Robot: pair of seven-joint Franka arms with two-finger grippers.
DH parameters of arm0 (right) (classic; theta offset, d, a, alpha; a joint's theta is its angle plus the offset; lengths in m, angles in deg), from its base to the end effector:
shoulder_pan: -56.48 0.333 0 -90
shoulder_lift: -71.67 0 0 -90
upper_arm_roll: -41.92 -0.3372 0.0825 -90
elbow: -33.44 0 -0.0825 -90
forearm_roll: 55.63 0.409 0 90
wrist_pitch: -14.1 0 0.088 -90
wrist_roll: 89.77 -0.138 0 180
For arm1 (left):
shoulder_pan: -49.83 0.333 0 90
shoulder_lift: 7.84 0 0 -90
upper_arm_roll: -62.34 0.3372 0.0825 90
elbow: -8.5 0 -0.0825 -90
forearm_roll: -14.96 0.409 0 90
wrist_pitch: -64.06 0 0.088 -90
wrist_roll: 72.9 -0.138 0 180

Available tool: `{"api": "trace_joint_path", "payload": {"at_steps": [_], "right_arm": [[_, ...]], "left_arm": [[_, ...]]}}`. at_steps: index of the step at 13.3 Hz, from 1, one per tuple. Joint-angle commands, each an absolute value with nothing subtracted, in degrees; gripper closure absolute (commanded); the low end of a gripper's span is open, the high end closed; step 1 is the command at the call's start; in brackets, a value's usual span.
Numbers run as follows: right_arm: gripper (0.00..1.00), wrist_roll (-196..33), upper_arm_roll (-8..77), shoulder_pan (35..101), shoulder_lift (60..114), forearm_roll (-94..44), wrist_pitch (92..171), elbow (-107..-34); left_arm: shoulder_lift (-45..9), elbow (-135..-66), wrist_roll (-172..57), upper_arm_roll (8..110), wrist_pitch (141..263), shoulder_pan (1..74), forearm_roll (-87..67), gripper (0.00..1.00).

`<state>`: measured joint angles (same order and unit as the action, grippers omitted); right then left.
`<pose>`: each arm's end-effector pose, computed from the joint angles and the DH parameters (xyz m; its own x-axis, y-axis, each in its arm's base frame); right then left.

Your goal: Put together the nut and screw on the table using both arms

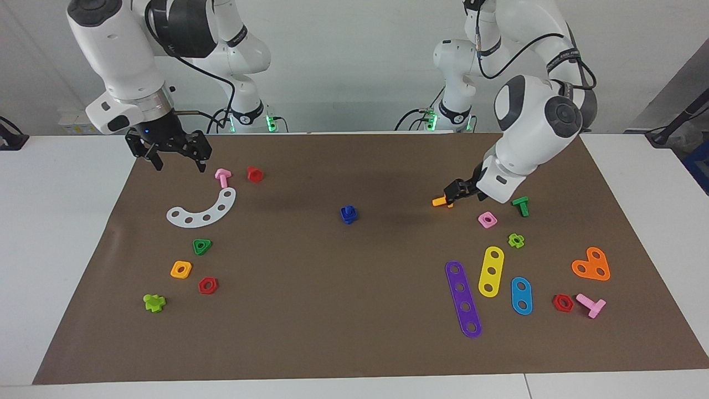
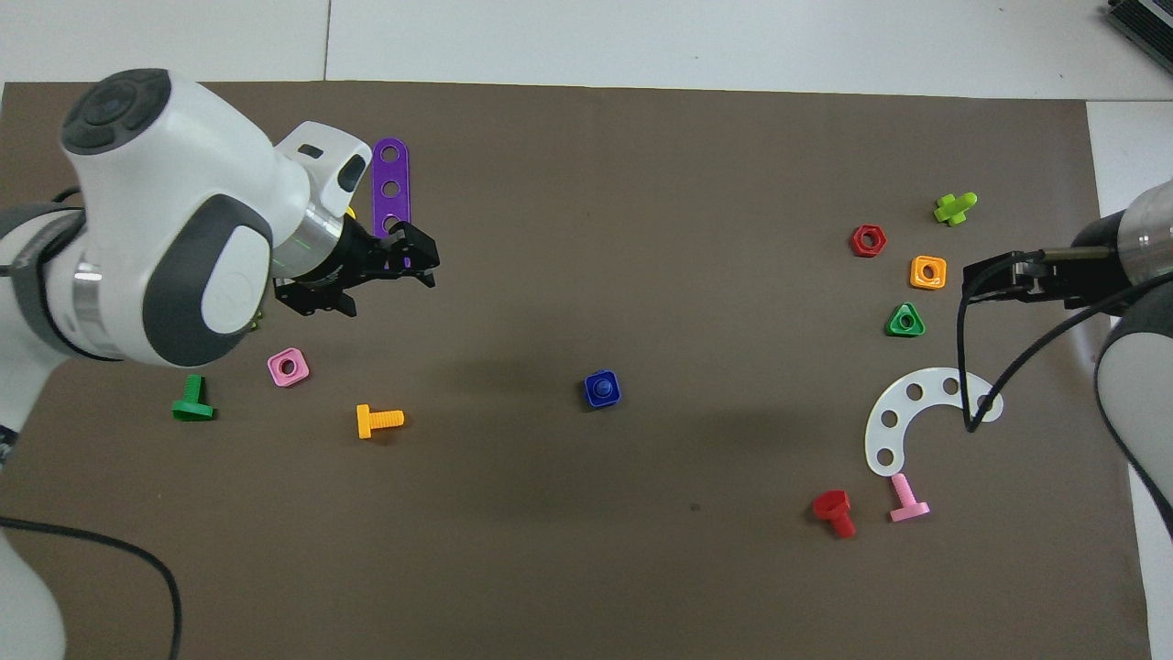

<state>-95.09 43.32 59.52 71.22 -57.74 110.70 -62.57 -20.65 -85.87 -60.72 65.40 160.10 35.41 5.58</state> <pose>0.5853 0.0120 0.5770 0.9980 -0.0599 0.0214 -0.0606 -0.9976 0.0346 0.6135 -0.1468 0.4507 0.9749 0.0350 -0.2201 0.0582 -0.9933 0.0999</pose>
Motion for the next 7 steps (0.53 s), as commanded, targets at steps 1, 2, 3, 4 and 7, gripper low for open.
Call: {"api": "trace_joint_path", "payload": {"at_steps": [1, 2, 3, 4, 7], "right_arm": [[0.0, -95.84, 42.54, 58.5, 71.41, -56.33, 109.47, -61.74], [0.0, -95.84, 42.54, 58.5, 71.41, -56.33, 109.47, -61.74], [0.0, -95.84, 42.54, 58.5, 71.41, -56.33, 109.47, -61.83], [0.0, -95.84, 42.54, 58.58, 71.32, -56.33, 109.38, -61.83], [0.0, -97.58, 42.54, 58.94, 71.32, -56.33, 108.68, -61.92]], "left_arm": [[-18.75, -88.53, -69.44, 64.89, 157.92, 38.83, 11.86, 0.0], [-18.31, -88.45, -73.39, 64.89, 157.92, 41.11, 12.49, 0.0], [-17.61, -88.01, -78.39, 64.89, 157.92, 43.31, 12.58, 0.0], [-16.73, -87.22, -82.01, 64.89, 158.45, 45.5, 12.59, 0.0], [-14.53, -82.4, -85.73, 64.89, 159.59, 48.86, 15.38, 0.0]]}}
